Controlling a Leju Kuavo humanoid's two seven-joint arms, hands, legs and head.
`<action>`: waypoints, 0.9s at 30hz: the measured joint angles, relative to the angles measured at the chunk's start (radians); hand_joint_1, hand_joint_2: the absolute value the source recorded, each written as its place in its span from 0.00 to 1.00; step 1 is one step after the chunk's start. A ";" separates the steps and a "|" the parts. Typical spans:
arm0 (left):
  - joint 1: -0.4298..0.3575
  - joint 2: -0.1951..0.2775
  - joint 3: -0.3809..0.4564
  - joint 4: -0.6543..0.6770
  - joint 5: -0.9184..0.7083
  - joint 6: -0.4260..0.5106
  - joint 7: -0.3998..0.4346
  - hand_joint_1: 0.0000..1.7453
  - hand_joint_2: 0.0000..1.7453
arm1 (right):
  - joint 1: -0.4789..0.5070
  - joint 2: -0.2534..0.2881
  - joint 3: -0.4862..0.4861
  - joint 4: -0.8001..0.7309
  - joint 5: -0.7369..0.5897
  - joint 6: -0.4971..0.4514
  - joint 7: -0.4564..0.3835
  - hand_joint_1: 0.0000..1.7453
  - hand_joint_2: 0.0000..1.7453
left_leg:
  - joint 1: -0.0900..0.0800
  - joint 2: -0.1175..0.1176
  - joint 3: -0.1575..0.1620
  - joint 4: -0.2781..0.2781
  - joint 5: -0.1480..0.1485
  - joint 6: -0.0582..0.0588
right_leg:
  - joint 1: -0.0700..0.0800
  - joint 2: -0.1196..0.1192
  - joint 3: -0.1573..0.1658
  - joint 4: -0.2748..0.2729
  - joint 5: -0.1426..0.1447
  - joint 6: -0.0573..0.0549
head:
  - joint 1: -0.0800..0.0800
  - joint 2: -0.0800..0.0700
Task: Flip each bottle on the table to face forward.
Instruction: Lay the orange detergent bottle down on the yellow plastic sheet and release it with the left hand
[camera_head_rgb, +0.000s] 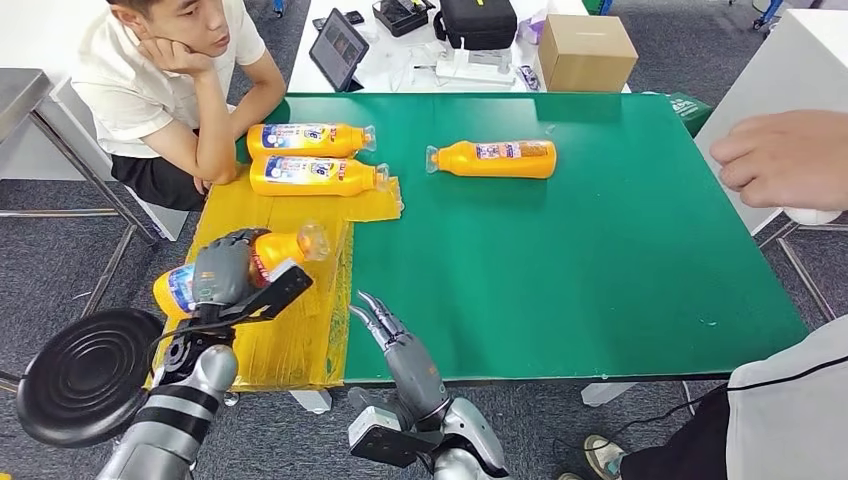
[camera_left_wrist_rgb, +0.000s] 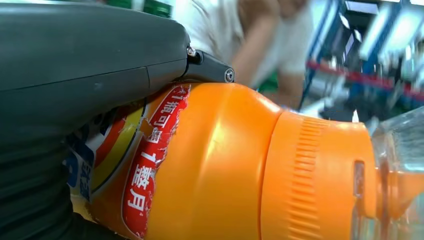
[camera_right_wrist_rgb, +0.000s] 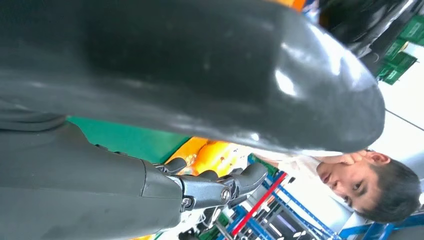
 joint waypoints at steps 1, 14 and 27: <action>-0.021 -0.002 -0.012 0.039 -0.020 -0.013 0.009 1.00 1.00 | 0.001 0.001 0.000 -0.001 -0.003 0.005 -0.003 0.00 0.00 | 0.000 0.000 0.000 0.000 0.000 0.000 | 0.000 0.000 0.000 0.000 0.000 0.000 | 0.000 0.000; -0.217 -0.048 -0.123 0.421 -0.060 -0.168 0.031 0.81 1.00 | 0.014 0.014 0.000 -0.010 -0.036 0.055 -0.026 0.00 0.00 | -0.001 -0.001 0.000 0.000 0.000 0.000 | -0.001 -0.001 0.001 0.000 0.000 0.000 | 0.000 0.000; -0.307 -0.080 -0.157 0.554 -0.004 -0.308 0.004 0.00 1.00 | 0.022 0.024 0.010 -0.002 -0.056 0.033 -0.058 0.00 0.00 | -0.001 -0.004 0.001 0.000 0.002 0.001 | -0.001 -0.005 0.004 0.000 0.000 0.000 | 0.000 0.000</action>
